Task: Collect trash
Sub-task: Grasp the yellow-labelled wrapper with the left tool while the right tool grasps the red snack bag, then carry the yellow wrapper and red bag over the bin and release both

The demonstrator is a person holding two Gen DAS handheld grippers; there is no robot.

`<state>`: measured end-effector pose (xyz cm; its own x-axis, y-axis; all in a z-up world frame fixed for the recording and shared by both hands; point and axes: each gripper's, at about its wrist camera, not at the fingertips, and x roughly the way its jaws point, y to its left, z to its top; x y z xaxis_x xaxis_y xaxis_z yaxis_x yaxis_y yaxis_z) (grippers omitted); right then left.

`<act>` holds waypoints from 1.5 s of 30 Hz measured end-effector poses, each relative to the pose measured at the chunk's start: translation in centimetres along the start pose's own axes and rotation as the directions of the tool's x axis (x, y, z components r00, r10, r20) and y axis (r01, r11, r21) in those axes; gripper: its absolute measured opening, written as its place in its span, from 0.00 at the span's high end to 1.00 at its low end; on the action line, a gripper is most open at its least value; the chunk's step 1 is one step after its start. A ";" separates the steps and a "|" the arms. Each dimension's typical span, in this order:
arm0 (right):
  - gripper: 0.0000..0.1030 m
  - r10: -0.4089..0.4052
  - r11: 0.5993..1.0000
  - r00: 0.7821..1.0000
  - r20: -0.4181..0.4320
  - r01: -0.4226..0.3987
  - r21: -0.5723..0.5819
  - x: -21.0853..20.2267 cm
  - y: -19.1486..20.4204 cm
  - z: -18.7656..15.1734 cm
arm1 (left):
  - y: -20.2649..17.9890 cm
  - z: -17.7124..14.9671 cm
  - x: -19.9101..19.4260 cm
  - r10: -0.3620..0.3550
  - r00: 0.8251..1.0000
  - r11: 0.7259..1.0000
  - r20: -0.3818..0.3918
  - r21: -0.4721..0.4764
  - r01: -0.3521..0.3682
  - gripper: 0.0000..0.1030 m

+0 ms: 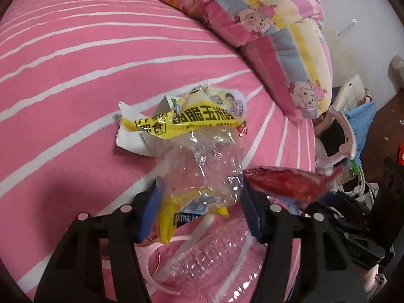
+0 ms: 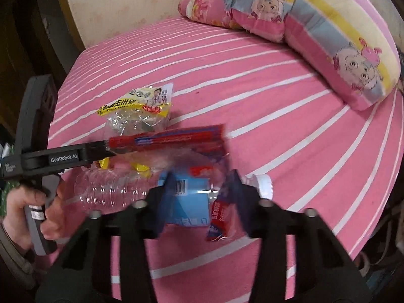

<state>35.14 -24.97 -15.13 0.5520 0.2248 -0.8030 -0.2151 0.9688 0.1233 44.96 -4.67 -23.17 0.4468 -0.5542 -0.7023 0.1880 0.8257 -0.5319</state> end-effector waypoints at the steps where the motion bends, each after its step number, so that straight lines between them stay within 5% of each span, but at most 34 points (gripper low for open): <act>1: 0.73 0.000 1.000 1.000 0.003 0.000 0.009 0.0 -0.1 0.0 | -0.1 0.0 -0.1 0.002 1.000 1.000 0.003 0.005 -0.002 0.47; 2: 0.88 0.012 0.999 1.000 0.004 -0.012 0.031 0.0 -0.4 0.1 | -0.1 -0.1 -0.4 0.005 1.000 1.000 0.014 0.007 -0.005 0.47; 5: 0.98 0.024 0.998 1.000 0.020 -0.025 0.062 -0.6 -0.6 0.1 | -0.1 0.2 -1.7 -0.005 0.999 1.000 0.054 -0.009 0.006 0.47; 12: 0.98 -0.011 0.998 0.994 0.109 0.004 0.068 -4.0 -0.5 0.6 | 0.3 0.7 -5.4 -0.023 0.989 0.999 0.146 -0.038 0.029 0.48; 19: 0.98 0.038 0.995 0.989 0.140 -0.051 0.087 -9.0 1.0 -1.3 | -1.1 -1.4 -10.1 -0.064 0.978 0.997 0.200 -0.027 0.071 0.48; 31: 0.98 0.081 0.977 0.981 0.174 -0.112 0.182 -19.7 2.6 -12.2 | -6.4 -13.5 -15.7 -0.159 0.969 0.982 0.191 -0.072 0.175 0.48; 45: 0.98 0.002 0.949 0.971 0.240 -0.078 0.306 -31.5 -2.0 -24.2 | -18.5 -24.5 -17.4 -0.235 0.971 0.972 0.034 -0.008 0.235 0.48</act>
<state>-1.33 -36.53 -4.17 0.7289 0.2454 -0.6392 -0.0003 0.9337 0.3581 12.29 -12.90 -12.64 0.4196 -0.7286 -0.5413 0.2805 0.6712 -0.6861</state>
